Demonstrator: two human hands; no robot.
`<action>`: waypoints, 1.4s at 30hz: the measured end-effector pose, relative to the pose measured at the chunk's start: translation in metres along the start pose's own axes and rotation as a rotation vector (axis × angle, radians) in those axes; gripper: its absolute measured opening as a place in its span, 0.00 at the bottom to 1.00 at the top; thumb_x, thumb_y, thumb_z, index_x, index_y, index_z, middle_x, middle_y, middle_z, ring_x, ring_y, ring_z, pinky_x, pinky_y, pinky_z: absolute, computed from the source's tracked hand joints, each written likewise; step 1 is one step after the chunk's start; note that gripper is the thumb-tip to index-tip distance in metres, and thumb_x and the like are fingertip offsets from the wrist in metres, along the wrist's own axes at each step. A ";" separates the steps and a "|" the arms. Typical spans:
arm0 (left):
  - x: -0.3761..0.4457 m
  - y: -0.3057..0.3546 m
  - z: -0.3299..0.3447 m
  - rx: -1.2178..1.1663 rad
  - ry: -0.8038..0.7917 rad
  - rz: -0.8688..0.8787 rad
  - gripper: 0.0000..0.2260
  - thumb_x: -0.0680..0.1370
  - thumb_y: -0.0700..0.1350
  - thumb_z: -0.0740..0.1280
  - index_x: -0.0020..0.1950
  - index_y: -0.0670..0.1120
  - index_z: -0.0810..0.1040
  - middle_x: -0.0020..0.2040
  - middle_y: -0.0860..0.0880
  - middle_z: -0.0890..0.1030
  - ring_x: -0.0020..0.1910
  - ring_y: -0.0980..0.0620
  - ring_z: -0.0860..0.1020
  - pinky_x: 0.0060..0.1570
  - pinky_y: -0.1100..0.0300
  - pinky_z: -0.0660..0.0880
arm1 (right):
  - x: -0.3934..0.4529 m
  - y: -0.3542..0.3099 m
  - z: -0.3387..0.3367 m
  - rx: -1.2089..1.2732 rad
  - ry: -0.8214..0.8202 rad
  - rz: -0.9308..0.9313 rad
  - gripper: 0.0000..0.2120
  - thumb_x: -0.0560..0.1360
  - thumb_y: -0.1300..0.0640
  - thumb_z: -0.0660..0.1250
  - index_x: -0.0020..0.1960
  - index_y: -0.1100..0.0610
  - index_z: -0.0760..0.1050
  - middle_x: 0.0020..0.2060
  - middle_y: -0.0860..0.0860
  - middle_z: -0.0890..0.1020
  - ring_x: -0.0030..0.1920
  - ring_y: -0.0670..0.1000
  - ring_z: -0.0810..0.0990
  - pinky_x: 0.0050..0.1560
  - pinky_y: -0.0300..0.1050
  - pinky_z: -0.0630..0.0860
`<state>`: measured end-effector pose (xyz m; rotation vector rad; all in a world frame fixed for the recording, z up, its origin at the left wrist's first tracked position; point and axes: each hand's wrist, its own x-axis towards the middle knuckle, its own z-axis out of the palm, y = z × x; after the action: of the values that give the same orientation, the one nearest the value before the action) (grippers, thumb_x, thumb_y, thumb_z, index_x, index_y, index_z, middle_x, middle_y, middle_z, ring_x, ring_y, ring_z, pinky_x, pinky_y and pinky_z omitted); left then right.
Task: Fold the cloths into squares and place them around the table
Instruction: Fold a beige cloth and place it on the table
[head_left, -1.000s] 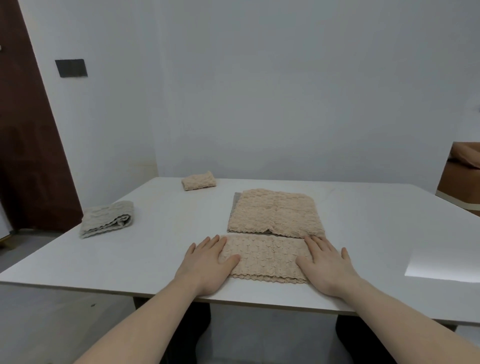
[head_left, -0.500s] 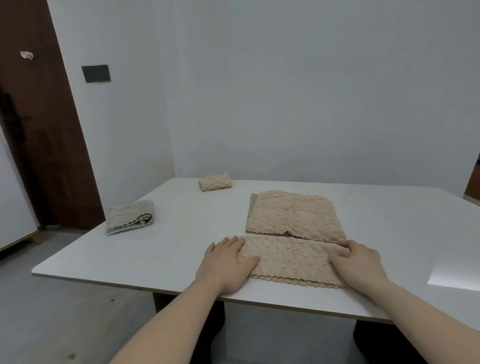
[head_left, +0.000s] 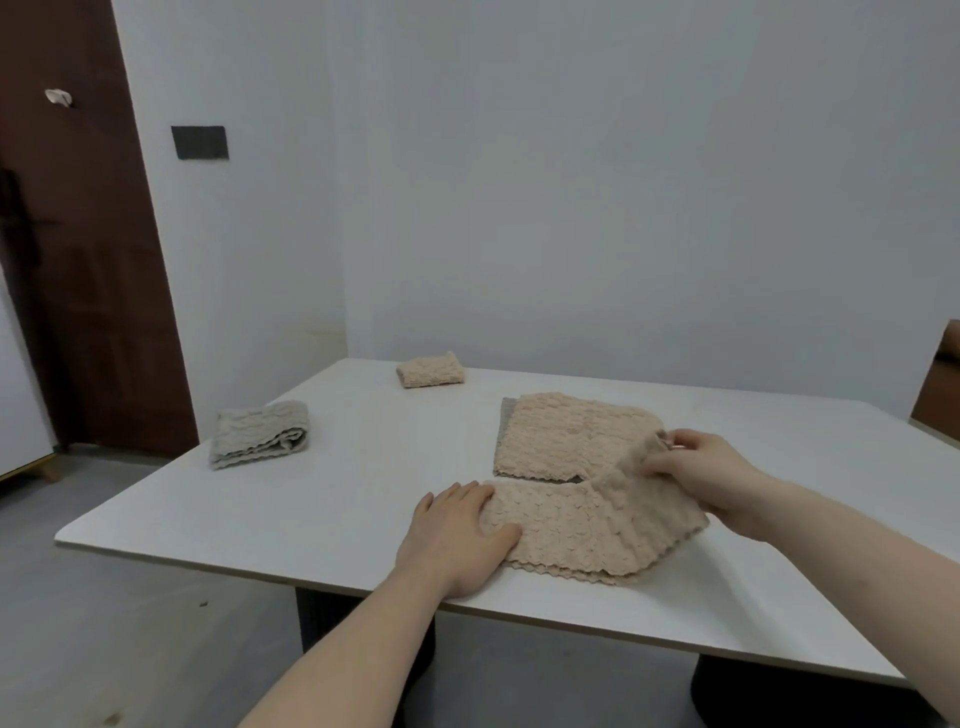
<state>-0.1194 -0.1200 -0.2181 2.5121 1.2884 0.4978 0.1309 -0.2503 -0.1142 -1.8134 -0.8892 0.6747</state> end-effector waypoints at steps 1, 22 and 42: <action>0.000 0.000 0.000 -0.012 0.006 0.000 0.34 0.77 0.67 0.56 0.80 0.55 0.63 0.79 0.56 0.66 0.78 0.55 0.61 0.80 0.49 0.52 | 0.000 -0.008 0.005 0.061 -0.016 -0.012 0.15 0.71 0.64 0.76 0.57 0.58 0.79 0.48 0.58 0.85 0.47 0.59 0.86 0.49 0.54 0.83; 0.003 -0.005 -0.003 -0.446 0.091 0.012 0.08 0.78 0.55 0.63 0.50 0.63 0.83 0.59 0.67 0.76 0.62 0.64 0.75 0.68 0.53 0.71 | -0.015 0.062 0.073 -0.130 0.164 -0.555 0.12 0.76 0.54 0.70 0.54 0.39 0.76 0.56 0.34 0.76 0.48 0.41 0.79 0.51 0.48 0.80; 0.005 -0.006 -0.001 -0.453 0.288 -0.112 0.11 0.74 0.53 0.76 0.36 0.50 0.79 0.42 0.59 0.84 0.45 0.61 0.81 0.52 0.55 0.80 | -0.006 0.078 0.083 -0.686 -0.052 -0.529 0.27 0.79 0.33 0.54 0.75 0.42 0.66 0.76 0.37 0.63 0.75 0.44 0.60 0.76 0.46 0.58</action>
<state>-0.1212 -0.1128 -0.2188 2.0345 1.2318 1.0261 0.0854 -0.2327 -0.2174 -2.0009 -1.7024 0.0667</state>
